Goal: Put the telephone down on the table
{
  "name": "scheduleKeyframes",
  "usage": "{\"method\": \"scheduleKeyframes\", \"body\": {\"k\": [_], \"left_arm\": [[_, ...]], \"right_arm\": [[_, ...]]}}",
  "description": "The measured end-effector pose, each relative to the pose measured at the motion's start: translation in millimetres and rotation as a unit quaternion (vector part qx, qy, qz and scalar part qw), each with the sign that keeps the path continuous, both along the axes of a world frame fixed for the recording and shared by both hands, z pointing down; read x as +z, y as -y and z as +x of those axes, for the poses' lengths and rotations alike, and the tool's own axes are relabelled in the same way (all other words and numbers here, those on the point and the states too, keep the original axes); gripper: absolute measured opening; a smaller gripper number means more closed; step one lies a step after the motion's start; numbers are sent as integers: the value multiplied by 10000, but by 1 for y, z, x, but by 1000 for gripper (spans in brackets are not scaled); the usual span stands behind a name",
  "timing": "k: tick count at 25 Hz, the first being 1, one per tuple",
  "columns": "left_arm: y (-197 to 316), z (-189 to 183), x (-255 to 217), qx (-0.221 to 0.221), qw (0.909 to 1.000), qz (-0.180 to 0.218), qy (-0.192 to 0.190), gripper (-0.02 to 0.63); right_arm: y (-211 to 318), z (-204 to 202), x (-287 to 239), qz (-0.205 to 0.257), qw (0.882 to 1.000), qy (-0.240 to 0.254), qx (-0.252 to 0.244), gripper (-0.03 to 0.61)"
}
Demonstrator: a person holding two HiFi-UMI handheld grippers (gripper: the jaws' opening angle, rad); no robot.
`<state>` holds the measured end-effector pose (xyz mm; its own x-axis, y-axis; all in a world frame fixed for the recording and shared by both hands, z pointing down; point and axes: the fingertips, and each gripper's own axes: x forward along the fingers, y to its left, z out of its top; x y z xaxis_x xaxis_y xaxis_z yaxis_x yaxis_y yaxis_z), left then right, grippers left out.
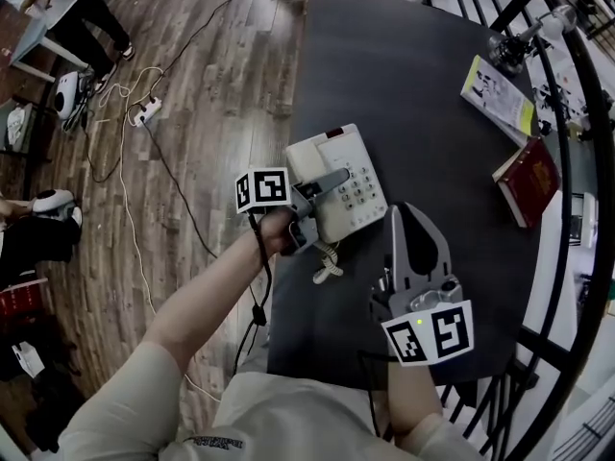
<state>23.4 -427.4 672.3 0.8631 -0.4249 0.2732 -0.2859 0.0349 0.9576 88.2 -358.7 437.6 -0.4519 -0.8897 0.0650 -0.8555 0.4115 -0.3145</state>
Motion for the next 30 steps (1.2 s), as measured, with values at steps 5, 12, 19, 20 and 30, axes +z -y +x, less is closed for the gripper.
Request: {"method": "scheduleKeyframes", "body": {"k": [5, 12, 19, 20, 30], "left_arm": [[-4, 6, 12, 228, 9990, 3, 393, 482], [-4, 1, 20, 81, 9975, -163, 687, 481], [-6, -4, 30, 314, 9826, -618, 1725, 489], [-7, -7, 34, 379, 9770, -697, 1979, 491], [-25, -23, 47, 586, 9544, -862, 2798, 489]], "right_arm": [[-3, 2, -3, 81, 9999, 118, -70, 2], [-14, 14, -1, -8, 10000, 95, 13, 2], [-27, 27, 0, -154, 9998, 78, 97, 2], [-28, 28, 1, -174, 9998, 90, 105, 2], [-41, 41, -5, -143, 9998, 4, 134, 2]]}}
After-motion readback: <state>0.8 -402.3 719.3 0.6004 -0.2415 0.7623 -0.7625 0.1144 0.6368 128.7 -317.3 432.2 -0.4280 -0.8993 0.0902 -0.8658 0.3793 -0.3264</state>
